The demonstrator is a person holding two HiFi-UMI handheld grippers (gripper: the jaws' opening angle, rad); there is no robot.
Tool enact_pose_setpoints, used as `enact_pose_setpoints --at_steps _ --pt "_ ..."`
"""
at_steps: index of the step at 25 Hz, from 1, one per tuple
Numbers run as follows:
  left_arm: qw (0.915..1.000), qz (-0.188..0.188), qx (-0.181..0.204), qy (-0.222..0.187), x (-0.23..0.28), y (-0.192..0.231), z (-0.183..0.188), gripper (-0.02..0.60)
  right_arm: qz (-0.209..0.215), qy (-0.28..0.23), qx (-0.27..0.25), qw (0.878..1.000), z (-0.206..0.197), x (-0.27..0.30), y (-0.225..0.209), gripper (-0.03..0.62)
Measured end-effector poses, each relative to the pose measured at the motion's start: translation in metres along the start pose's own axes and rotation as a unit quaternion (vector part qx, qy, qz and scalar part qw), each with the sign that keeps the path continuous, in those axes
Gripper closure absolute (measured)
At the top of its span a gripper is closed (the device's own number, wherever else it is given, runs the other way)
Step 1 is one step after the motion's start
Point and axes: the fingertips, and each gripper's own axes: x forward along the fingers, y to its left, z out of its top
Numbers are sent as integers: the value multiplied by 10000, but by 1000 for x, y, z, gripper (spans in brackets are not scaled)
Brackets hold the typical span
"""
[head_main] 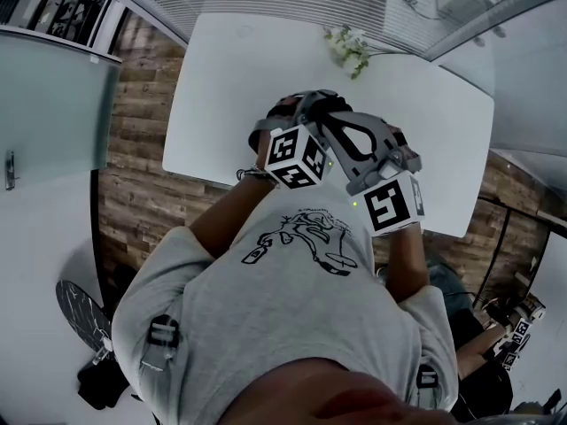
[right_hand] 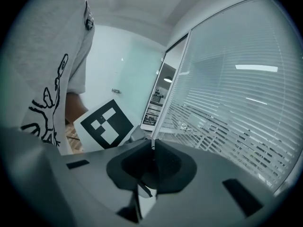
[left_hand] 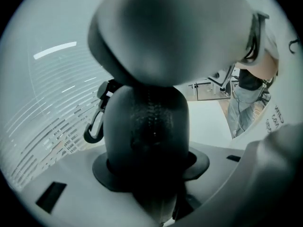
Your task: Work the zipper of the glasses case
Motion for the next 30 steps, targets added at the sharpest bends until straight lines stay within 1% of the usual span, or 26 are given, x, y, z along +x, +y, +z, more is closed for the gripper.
enact_pose_setpoints --at_steps 2,5,6,8,11,13,16,19,21,24,30 --pt "10000 18 -57 -54 0 1 1 353 -69 -188 223 9996 2 -2 -3 566" --pt "9996 -1 -201 -192 0 0 3 353 -126 -540 780 9954 5 -4 -7 575" --pt "9994 -14 -262 -239 0 -1 3 353 -136 -596 906 9940 5 -4 -7 586" --pt "9988 -10 -360 -318 0 -2 4 354 -191 -717 1072 9915 6 -5 -8 588" --pt "9986 -4 -403 -352 -2 -3 6 356 -228 -1035 1485 9832 13 -9 -10 588" --pt "9985 -46 -432 -335 -3 -4 6 356 -181 -1129 1702 9787 14 -12 -10 589" --pt "9985 -90 -438 -303 0 -6 1 356 -207 -1130 1806 9768 8 -12 -11 589" --pt "9980 -64 -486 -411 -1 -9 1 357 -339 -1128 1908 9745 5 -14 -13 588" --pt "9976 -13 -510 -473 -4 -8 3 359 -355 -1142 2045 9715 5 -16 -16 588" --pt "9974 28 -520 -502 -4 -6 3 360 -320 -1106 2090 9711 -3 -18 -20 587" --pt "9969 49 -502 -597 -2 -6 3 359 -453 -1099 2222 9677 -12 -21 -30 588"
